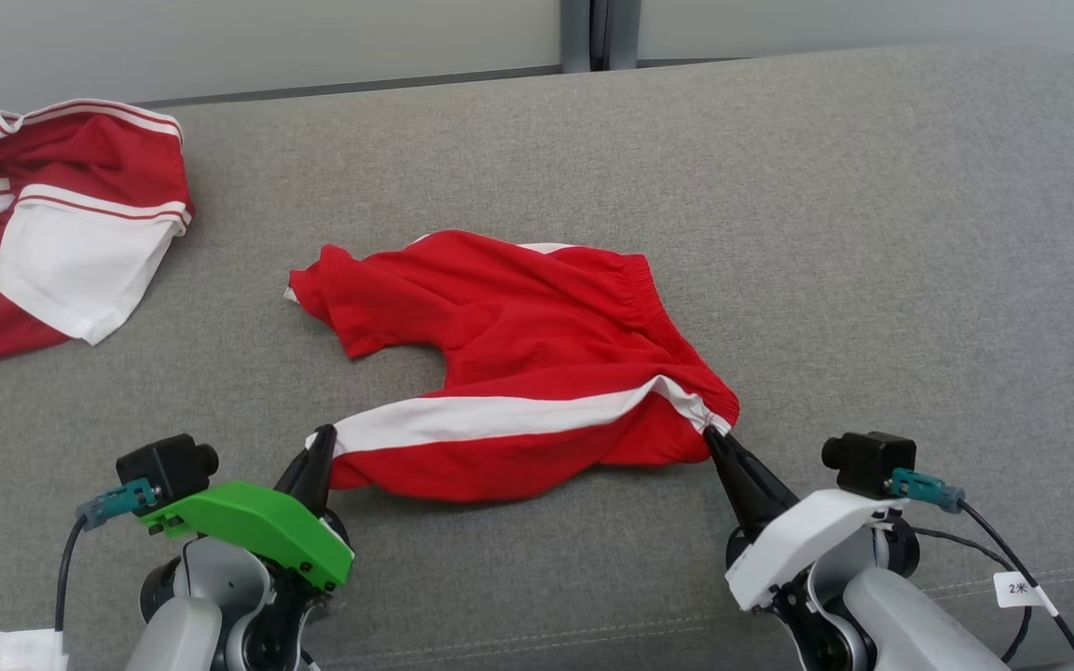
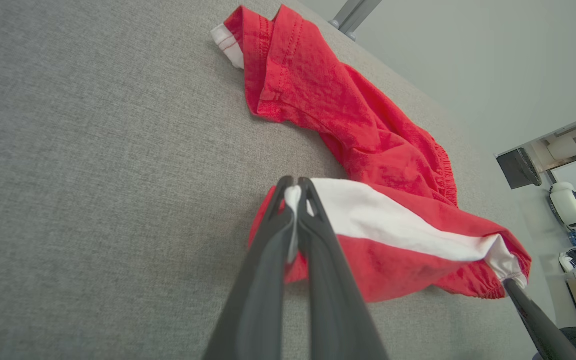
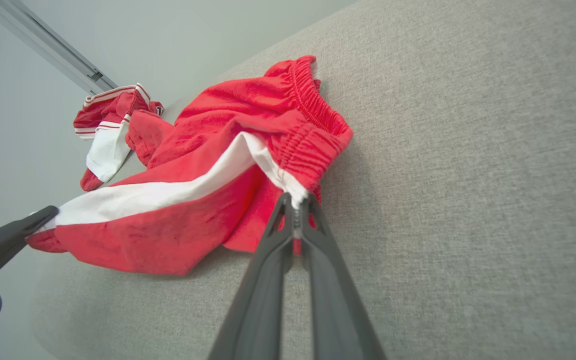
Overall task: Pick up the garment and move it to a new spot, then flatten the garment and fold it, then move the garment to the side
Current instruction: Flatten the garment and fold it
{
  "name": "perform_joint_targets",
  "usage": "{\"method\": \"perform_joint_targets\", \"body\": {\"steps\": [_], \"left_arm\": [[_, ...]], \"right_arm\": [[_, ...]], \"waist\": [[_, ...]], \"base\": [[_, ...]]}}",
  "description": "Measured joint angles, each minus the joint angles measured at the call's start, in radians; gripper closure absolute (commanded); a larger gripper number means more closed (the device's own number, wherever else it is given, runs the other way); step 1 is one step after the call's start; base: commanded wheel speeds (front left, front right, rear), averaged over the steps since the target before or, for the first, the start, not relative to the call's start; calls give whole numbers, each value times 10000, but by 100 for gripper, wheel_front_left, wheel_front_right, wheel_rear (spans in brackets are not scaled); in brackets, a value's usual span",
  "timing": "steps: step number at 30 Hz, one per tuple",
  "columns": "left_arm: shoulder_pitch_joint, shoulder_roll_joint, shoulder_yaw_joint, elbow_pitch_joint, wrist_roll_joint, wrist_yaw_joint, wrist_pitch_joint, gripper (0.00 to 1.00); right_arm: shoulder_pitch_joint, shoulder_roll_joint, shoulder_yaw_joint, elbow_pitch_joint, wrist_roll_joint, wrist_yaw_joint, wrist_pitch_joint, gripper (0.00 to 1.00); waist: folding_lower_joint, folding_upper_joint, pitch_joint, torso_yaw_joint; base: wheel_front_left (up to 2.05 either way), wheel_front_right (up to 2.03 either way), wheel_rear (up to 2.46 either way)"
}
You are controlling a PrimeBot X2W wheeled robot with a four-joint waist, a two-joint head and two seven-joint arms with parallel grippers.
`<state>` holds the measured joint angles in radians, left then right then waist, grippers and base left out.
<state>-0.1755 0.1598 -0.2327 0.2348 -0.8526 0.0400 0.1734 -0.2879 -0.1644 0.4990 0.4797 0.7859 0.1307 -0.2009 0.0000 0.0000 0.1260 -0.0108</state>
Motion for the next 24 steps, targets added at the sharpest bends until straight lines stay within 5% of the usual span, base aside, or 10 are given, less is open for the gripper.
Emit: {"method": "perform_joint_targets", "body": {"steps": [24], "left_arm": [[-74,82,13,-211,-31,-65,-359,100]], "right_arm": [[-1263,-800,1547,117,901,0,-564,100]], "waist": [[0,0,-293,-14]], "base": [[0,0,0]]}}
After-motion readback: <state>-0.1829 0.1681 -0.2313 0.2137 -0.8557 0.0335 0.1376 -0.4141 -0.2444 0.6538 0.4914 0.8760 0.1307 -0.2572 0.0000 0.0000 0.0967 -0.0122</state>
